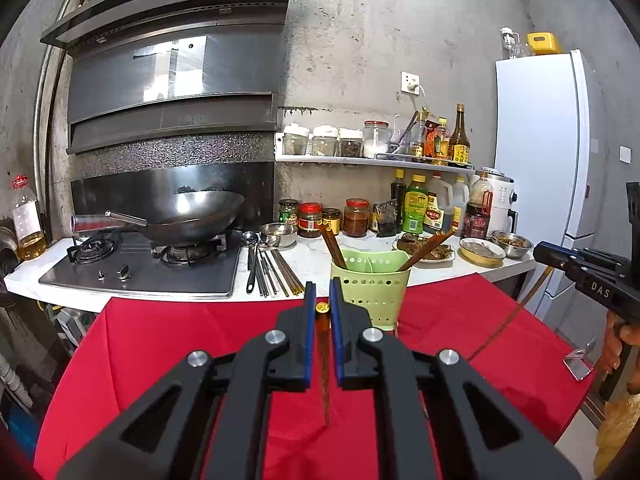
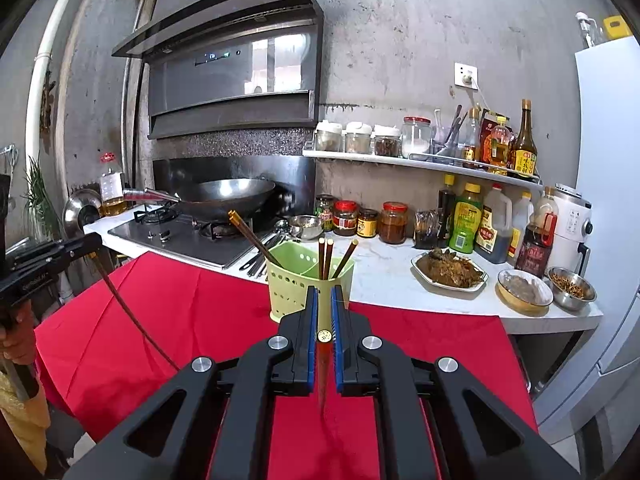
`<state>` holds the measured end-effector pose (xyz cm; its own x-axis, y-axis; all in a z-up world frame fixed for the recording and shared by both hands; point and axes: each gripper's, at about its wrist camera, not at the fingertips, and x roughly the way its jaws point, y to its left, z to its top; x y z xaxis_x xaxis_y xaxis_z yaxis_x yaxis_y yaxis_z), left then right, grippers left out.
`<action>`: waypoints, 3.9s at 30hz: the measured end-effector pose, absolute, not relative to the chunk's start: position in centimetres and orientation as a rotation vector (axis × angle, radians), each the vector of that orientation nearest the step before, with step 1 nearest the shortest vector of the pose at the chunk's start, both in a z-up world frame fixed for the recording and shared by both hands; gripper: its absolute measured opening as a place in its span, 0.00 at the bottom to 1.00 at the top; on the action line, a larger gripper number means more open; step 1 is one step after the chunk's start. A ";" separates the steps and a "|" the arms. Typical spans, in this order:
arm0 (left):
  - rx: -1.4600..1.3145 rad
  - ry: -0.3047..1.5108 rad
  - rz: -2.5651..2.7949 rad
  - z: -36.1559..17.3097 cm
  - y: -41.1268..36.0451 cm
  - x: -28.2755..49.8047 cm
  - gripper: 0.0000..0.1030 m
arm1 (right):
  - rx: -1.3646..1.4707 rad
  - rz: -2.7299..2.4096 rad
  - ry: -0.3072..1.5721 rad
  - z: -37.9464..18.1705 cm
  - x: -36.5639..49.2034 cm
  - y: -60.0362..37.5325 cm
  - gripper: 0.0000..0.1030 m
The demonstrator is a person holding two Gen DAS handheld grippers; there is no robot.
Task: Organize utensils
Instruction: 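Carry the left chopstick over the green holder while the right gripper carries its chopstick there, then lower the left chopstick into the green holder and open while the right gripper does the same, then move both open grippers back toward the remaining chopsticks on the red cloth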
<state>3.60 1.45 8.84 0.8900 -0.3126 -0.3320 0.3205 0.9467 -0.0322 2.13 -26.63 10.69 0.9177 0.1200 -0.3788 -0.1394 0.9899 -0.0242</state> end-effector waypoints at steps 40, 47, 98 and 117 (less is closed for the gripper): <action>0.020 0.435 -0.398 9.8 -4.8 13.9 0.06 | 0.007 0.055 0.438 9.5 12.5 -30.3 0.06; 0.033 0.416 -0.389 13.2 -8.7 21.5 0.06 | 0.031 0.116 0.348 14.3 18.6 -30.7 0.06; 0.078 0.755 -0.136 -7.1 0.7 5.5 0.54 | 0.038 0.241 0.738 -5.0 4.2 -20.3 0.30; 0.040 0.769 -0.158 -7.7 2.1 6.8 0.54 | 0.075 0.167 0.953 -8.4 10.4 -16.1 0.20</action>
